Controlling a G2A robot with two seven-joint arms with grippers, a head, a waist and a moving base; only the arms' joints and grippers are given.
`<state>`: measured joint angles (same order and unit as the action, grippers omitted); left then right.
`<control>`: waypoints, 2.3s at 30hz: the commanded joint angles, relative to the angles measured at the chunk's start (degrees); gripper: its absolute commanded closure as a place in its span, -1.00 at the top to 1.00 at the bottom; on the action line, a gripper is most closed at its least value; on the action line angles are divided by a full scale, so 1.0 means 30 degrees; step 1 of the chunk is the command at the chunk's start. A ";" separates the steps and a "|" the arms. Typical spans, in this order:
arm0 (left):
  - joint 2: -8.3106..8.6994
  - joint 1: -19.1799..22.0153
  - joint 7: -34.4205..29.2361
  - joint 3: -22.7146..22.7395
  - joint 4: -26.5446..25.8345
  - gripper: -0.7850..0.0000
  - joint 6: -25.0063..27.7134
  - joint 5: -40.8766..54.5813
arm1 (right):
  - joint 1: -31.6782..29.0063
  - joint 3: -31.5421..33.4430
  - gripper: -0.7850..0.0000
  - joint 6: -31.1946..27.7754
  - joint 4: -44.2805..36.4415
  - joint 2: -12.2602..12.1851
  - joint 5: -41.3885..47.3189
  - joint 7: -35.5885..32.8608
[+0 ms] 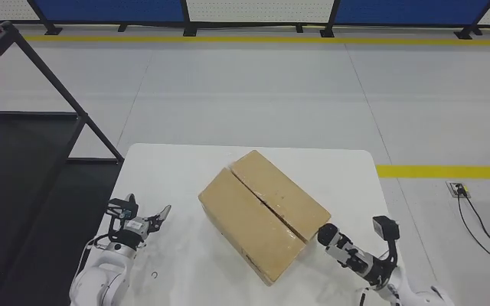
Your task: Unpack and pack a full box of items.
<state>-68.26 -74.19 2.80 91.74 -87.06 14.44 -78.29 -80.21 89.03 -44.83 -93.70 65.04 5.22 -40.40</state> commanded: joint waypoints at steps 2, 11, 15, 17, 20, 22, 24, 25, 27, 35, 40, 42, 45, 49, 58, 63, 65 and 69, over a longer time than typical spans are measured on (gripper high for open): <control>0.0012 0.0116 0.0051 0.0006 0.0175 1.00 0.0064 0.0090 | -0.0316 0.0437 1.00 0.0220 0.0036 -0.0072 0.0111 0.0331; 0.0014 0.0501 0.0104 -0.0249 0.0606 1.00 0.0115 0.0253 | 0.0560 -0.0571 1.00 0.3098 0.1162 -0.0108 -0.0323 0.0083; 0.0021 0.0623 0.0133 -0.0315 0.0742 1.00 0.0130 0.0299 | 0.1549 -0.1542 1.00 0.3799 0.1938 -0.0003 -0.0743 0.0409; 0.0029 0.0655 0.0157 -0.0325 0.0799 1.00 0.0134 0.0300 | 0.2019 -0.1902 1.00 0.3938 0.2291 0.0048 -0.0866 0.0661; 0.0040 0.0691 0.0142 -0.0339 0.0893 1.00 0.0176 0.0357 | 0.2681 -0.2347 1.00 0.4127 0.2685 0.0127 -0.0934 0.1113; 0.0046 0.0745 0.0132 -0.0391 0.0958 1.00 0.0211 0.0338 | 0.3090 -0.2633 1.00 0.4202 0.2899 0.0188 -0.0856 0.1441; 0.0047 0.0822 0.0099 -0.0499 0.1003 1.00 0.0280 0.0305 | 0.3506 -0.2892 1.00 0.4445 0.3086 0.0243 -0.1031 0.1811; 0.0048 0.0866 0.0104 -0.0554 0.1000 1.00 0.0310 0.0260 | 0.3695 -0.3037 1.00 0.4515 0.3159 0.0273 -0.1048 0.1948; 0.0046 0.0961 0.0086 -0.0689 0.1028 1.00 0.0381 0.0200 | 0.4113 -0.3252 1.00 0.4686 0.3447 0.0327 -0.1057 0.2250; -0.0009 0.1504 -0.0117 -0.1522 0.1128 1.00 0.0619 0.0005 | 0.4731 -0.3320 1.00 0.4219 0.4017 0.0458 -0.0874 0.4009; -0.0041 0.1837 -0.0197 -0.2023 0.1260 1.00 0.0768 -0.0250 | 0.3516 -0.2465 1.00 0.3557 0.2979 0.0353 -0.1058 0.5061; -0.0042 0.1926 -0.0186 -0.2205 0.1300 1.00 0.0911 -0.0390 | 0.2834 -0.2081 1.00 0.3429 0.2338 0.0287 -0.1135 0.5201; -0.0025 0.1903 -0.0083 -0.2327 0.1273 1.00 0.1220 -0.0461 | 0.2102 -0.1686 1.00 0.3337 0.1574 0.0212 -0.1249 0.5222; 0.0020 0.1620 0.0044 -0.2260 0.1054 1.00 0.1433 -0.0504 | 0.1280 -0.1328 1.00 0.2789 0.0555 0.0127 -0.1423 0.5032; 0.0077 0.0540 0.0330 -0.2468 -0.0182 1.00 0.1694 -0.0770 | -0.0888 -0.0187 1.00 0.1241 -0.1676 -0.0303 -0.2344 0.2258; 0.0065 -0.0006 0.0455 -0.2961 -0.0748 1.00 0.1770 -0.1166 | -0.2459 0.0436 1.00 -0.0703 -0.2686 -0.0518 -0.2604 0.1397; 0.0051 -0.0151 0.0537 -0.3202 -0.0878 1.00 0.1772 -0.1321 | -0.3143 0.0715 1.00 -0.1479 -0.3089 -0.0593 -0.2453 0.1294; 0.0019 -0.0376 0.0644 -0.3596 -0.1120 1.00 0.1682 -0.1495 | -0.4394 0.1593 1.00 -0.2988 -0.3811 -0.0630 -0.2026 0.2630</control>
<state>-68.19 -75.20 4.69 81.16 -90.29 19.54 -82.73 -92.56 93.35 -52.46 -104.70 63.12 -1.35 -33.95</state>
